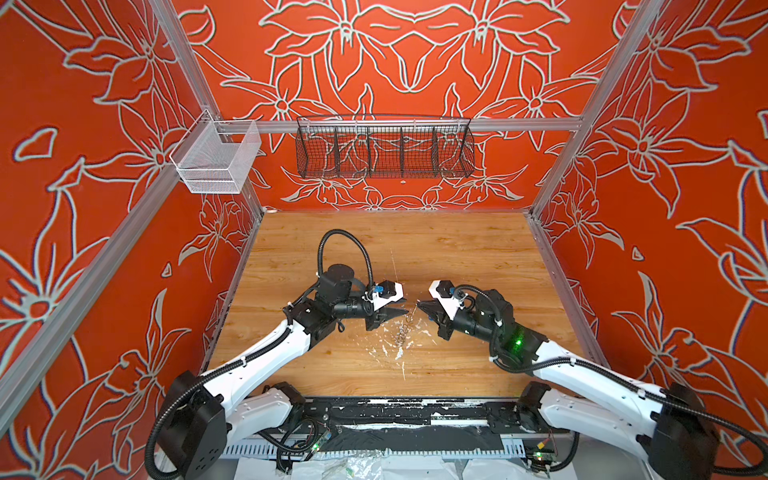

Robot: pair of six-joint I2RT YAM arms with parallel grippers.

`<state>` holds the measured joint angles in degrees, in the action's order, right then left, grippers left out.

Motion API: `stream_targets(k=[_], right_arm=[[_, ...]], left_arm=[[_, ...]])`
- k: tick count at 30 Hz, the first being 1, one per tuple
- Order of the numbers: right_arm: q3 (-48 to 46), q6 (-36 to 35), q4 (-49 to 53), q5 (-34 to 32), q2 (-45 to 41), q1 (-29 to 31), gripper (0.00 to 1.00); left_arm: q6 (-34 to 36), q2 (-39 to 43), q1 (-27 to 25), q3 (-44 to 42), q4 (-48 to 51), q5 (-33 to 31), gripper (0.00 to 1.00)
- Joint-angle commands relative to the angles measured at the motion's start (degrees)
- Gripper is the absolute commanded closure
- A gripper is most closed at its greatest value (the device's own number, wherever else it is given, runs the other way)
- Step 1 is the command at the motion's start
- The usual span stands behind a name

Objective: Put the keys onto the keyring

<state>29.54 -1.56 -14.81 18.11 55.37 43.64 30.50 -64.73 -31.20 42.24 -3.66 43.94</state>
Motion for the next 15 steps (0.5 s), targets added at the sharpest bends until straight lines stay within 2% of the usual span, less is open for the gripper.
stream_targets(k=[1, 8, 15], right_arm=[[2.3, -1.5, 2.8, 4.0, 0.8, 0.1, 1.0], [2.4, -1.9, 3.1, 7.2, 0.9, 0.3, 1.0], [2.8, -1.7, 2.8, 8.6, 2.0, 0.3, 1.0]], left_arm=[[3.6, -1.2, 0.1, 2.1, 3.0, 0.5, 0.7], [5.9, -3.5, 0.0, 4.4, 6.1, 0.9, 0.7], [8.7, -4.0, 0.0, 4.7, 7.7, 5.6, 0.71]])
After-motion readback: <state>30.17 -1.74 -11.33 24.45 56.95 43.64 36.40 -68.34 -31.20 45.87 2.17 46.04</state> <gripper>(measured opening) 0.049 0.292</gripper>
